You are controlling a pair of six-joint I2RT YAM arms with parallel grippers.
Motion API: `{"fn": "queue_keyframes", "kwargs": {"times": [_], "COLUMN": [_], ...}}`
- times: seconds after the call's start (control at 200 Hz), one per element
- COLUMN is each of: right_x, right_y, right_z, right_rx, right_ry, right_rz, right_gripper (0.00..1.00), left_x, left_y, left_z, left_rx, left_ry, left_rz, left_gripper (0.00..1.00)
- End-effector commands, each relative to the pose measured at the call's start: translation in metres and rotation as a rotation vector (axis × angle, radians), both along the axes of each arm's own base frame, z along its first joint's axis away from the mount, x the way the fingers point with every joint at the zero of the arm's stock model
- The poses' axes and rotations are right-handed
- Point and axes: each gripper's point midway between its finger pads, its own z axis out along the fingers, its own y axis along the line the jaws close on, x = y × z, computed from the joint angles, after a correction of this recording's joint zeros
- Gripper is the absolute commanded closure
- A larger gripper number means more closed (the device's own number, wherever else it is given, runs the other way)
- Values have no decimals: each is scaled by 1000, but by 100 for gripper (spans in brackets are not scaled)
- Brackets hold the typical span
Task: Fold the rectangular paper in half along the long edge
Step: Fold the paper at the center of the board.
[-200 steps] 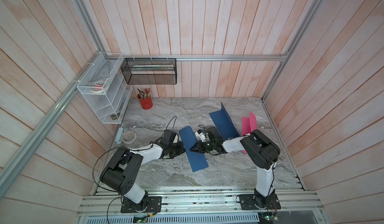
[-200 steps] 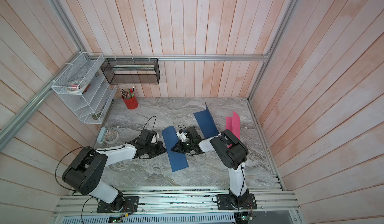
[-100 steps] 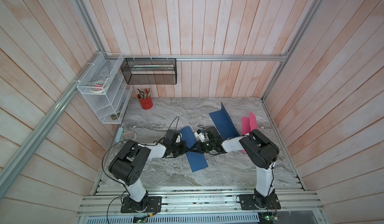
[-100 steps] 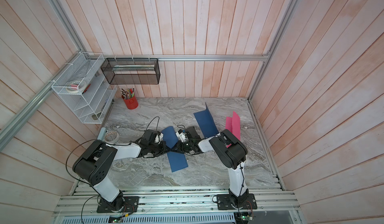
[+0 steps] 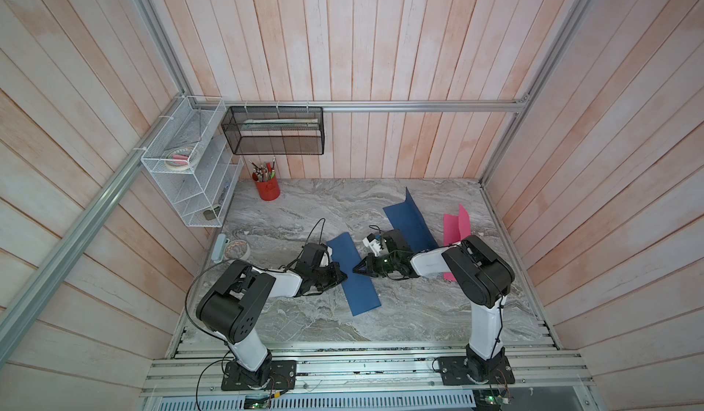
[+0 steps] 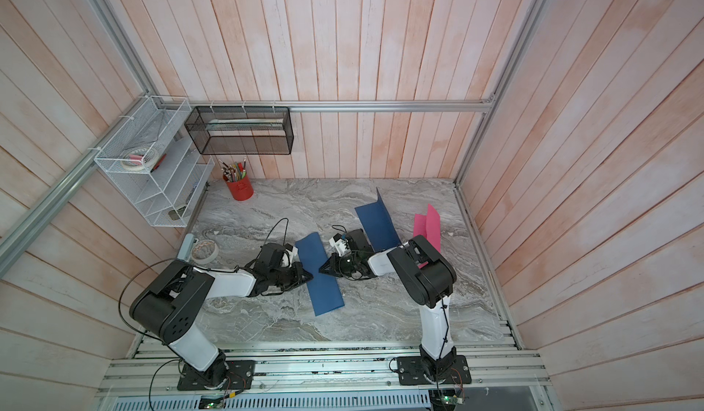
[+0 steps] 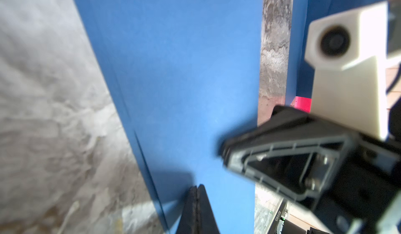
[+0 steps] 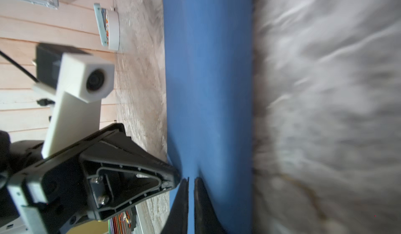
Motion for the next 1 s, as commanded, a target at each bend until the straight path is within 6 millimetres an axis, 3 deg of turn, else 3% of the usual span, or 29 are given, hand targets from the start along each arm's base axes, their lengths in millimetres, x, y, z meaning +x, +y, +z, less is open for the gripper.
{"fn": "queue_keyframes", "kwargs": {"times": [0.0, 0.245, 0.63, 0.735, 0.995], "right_x": [15, 31, 21, 20, 12], "right_y": [4, -6, -64, -69, -42], "right_z": [3, -24, -53, -49, -7], "right_rx": [-3, -49, -158, -175, -103], "right_ry": [-21, 13, 50, 39, -21], "right_rz": [11, -26, -94, -89, -49], "right_gripper": [93, 99, 100, 100, 100], "left_x": [-34, -37, -43, -45, -44], "left_y": [20, 21, 26, 27, 26], "left_z": [-38, -39, -41, -43, -45], "left_rx": [106, 116, 129, 132, 132], "left_ry": [146, 148, 154, 159, 163], "left_rz": [12, 12, 12, 14, 10], "left_gripper": [100, 100, 100, 100, 100]}}
